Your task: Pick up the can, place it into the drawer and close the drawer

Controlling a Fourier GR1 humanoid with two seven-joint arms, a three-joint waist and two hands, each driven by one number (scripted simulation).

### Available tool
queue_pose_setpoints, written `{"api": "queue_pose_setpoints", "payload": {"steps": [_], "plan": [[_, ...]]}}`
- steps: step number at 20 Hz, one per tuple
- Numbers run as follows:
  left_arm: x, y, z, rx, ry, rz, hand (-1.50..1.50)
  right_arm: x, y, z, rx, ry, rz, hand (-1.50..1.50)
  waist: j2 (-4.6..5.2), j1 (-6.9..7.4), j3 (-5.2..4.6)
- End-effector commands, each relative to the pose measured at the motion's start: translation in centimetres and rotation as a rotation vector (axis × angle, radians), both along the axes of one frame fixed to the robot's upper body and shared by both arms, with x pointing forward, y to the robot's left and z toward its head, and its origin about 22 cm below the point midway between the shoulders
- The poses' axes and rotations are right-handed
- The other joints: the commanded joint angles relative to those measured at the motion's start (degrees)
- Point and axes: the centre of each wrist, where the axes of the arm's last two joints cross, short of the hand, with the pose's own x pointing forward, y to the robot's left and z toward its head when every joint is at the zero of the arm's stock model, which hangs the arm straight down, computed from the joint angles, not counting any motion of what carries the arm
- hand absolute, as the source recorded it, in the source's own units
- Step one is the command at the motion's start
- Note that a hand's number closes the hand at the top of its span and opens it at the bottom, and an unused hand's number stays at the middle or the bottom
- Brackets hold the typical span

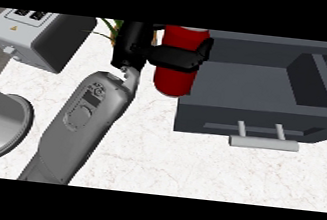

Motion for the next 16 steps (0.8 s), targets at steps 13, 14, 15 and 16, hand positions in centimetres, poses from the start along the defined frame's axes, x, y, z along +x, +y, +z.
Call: {"api": "queue_pose_setpoints", "payload": {"steps": [13,14,15,16], "plan": [[4.0,-7.3,6.8,0.048,0.027,0.015,1.50,0.6,0.4,-0.6,-0.002,-0.016,0.022,-1.50,0.36,-1.27,0.04],[3.4,-8.2,6.3,0.074,0.028,0.014,1.50,0.3,0.5,0.6,-0.007,0.000,0.023,-1.50,0.32,-1.59,0.03],[4.0,-8.0,7.8,0.068,0.037,0.009,1.50,0.3,1.0,0.4,-0.009,0.013,0.013,-1.50,0.27,-1.01,0.02],[4.4,-8.2,7.2,0.094,0.024,0.008,1.50,1.3,0.4,-0.9,-0.014,0.006,0.033,-1.50,0.54,-1.63,0.07]]}}
